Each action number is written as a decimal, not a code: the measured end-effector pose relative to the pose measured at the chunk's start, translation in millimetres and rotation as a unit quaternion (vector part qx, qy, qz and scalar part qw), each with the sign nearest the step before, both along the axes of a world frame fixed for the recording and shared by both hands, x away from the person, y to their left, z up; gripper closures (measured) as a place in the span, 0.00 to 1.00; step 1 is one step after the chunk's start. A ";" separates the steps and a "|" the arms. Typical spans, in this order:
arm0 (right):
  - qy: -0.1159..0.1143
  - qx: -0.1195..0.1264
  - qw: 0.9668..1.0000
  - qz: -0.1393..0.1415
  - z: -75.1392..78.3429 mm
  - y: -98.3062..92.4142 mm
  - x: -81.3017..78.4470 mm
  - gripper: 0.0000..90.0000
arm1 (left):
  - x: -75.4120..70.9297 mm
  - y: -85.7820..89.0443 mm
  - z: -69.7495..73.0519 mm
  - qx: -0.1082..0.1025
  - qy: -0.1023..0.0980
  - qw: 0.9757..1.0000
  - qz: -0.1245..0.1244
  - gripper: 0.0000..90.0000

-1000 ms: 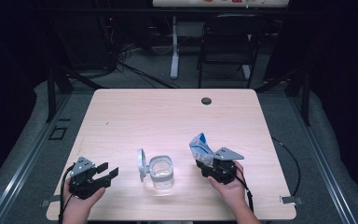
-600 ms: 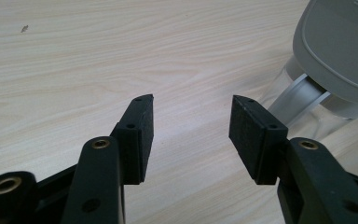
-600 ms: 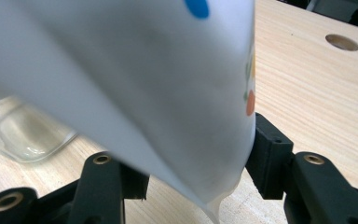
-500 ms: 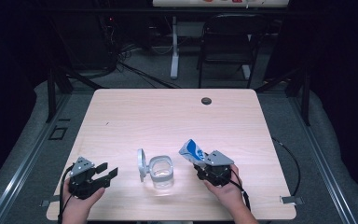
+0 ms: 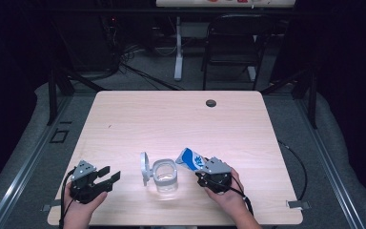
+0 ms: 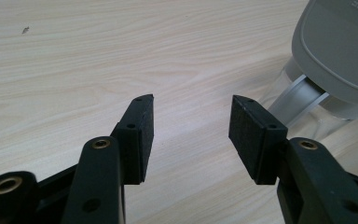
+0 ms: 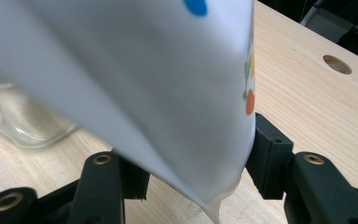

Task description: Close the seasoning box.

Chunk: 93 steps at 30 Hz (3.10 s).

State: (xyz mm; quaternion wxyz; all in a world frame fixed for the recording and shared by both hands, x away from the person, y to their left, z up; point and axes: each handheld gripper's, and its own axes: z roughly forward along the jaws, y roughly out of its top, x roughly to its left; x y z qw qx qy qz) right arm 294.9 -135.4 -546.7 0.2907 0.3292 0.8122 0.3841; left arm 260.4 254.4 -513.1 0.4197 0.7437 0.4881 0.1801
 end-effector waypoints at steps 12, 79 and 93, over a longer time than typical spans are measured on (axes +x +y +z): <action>-0.016 -0.026 1.000 0.006 3.7 6.9 -2.2 0.53 | 0.0 -0.5 0.3 0.000 -0.001 1.000 -0.002 0.56; -0.102 -0.240 0.965 -0.014 2.0 12.0 8.3 0.53 | 0.6 0.9 -0.1 -0.001 0.004 1.000 -0.002 0.57; -0.113 -0.266 0.957 -0.011 6.0 13.0 9.9 0.54 | 1.0 1.0 -1.0 0.000 0.004 1.000 -0.001 0.57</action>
